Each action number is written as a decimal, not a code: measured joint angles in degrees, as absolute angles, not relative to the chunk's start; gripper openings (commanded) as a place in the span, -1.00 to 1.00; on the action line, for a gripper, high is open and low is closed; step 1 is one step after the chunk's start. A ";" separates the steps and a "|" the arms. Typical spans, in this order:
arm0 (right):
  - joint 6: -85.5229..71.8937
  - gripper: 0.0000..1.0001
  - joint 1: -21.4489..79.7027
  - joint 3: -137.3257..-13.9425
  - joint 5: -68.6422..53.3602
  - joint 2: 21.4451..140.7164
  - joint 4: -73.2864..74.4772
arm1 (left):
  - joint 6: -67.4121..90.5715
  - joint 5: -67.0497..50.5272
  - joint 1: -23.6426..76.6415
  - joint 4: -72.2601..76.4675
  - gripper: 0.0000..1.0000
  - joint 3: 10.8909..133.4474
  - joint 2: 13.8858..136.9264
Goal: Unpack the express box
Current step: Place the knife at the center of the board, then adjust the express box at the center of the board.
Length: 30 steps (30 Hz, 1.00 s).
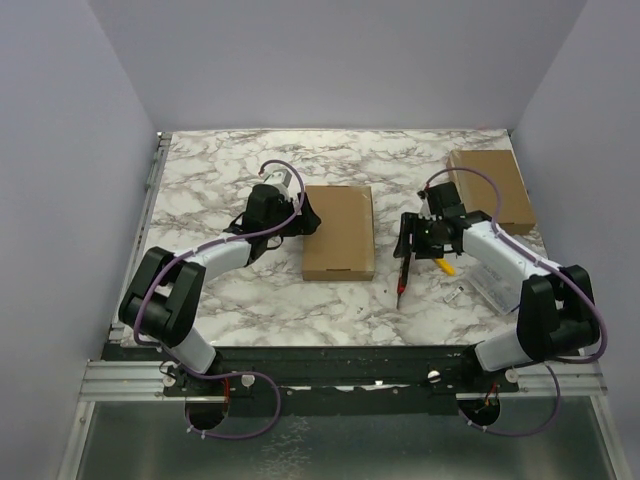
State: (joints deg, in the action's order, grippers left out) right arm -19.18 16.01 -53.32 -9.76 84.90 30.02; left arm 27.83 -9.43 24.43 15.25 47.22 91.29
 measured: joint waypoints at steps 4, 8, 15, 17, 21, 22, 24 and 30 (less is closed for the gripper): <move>-19.03 0.35 16.05 -53.32 -12.12 82.87 28.80 | 27.86 -9.43 24.43 15.29 0.68 47.22 91.20; -20.91 0.38 16.78 -52.38 -17.72 82.70 23.62 | 27.83 -9.39 24.43 15.31 0.64 47.18 91.20; -24.95 0.37 18.20 -51.81 -25.82 86.74 15.00 | 29.23 -8.93 24.43 15.55 0.48 46.02 91.20; -25.30 0.36 18.83 -52.90 -26.46 89.78 13.80 | 30.17 -8.34 24.43 15.55 0.41 45.10 91.20; -25.52 0.36 19.68 -53.41 -26.70 92.99 12.86 | 32.64 -7.29 24.43 16.82 0.23 42.19 90.94; -25.52 0.37 20.05 -53.41 -26.65 93.25 12.91 | 33.76 -7.07 24.43 17.63 0.17 41.01 90.67; -25.50 0.37 21.12 -53.52 -26.55 93.32 12.97 | 35.88 -6.90 24.43 20.73 0.06 38.46 89.80; -25.43 0.36 27.16 -58.02 -23.70 92.99 15.79 | 41.78 -6.92 24.43 30.41 -0.06 32.64 89.01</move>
